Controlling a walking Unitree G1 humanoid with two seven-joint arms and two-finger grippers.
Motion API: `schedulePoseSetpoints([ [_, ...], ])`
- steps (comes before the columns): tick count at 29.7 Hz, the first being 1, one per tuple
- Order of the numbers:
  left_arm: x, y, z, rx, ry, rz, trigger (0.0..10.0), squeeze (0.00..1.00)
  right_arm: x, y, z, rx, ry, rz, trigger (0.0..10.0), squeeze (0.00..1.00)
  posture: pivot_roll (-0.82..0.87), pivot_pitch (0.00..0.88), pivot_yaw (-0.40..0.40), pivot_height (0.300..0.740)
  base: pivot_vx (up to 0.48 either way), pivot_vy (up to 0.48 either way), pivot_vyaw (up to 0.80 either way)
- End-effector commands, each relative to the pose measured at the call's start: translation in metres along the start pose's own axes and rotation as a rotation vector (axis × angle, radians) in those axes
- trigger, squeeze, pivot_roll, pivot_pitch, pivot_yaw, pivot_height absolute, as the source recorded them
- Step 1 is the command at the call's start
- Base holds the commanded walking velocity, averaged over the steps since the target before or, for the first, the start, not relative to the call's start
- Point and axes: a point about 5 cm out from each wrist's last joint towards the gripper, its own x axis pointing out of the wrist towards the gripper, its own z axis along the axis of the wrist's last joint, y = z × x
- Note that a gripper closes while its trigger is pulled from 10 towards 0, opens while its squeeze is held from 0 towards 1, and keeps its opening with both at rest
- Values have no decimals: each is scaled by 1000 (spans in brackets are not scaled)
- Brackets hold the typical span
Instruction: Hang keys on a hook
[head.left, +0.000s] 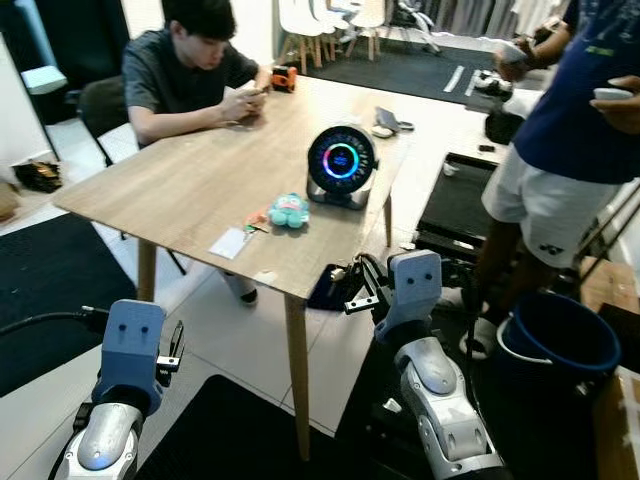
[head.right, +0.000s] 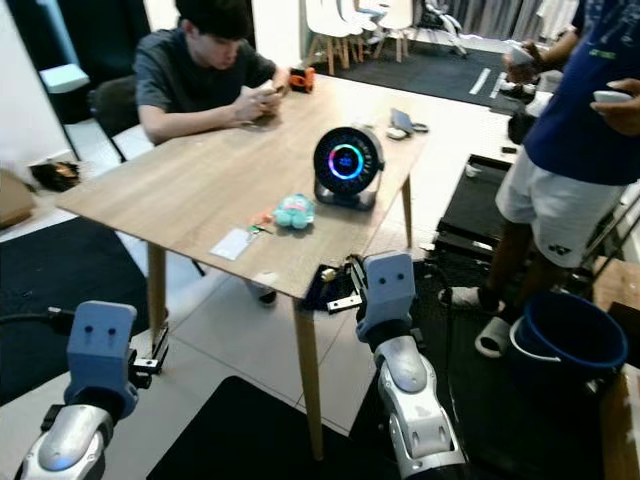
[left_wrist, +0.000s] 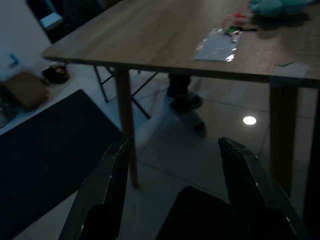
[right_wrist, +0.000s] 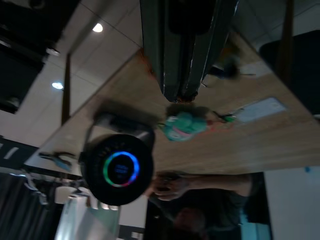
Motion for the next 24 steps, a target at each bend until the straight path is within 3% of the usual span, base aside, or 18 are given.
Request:
schedulePoseSetpoints([
  [1, -2, -1, -5, 0, 23, -3, 10000, 0, -2, -2, -5, -1, 25, -7, 10000, 0, 160, 134, -51, 740, 0, 0, 800],
  [24, -2, -1, -6, 0, 27, -2, 10000, 0, -2, -2, -6, -1, 26, -5, 10000, 0, 161, 136, -48, 740, 0, 0, 800],
])
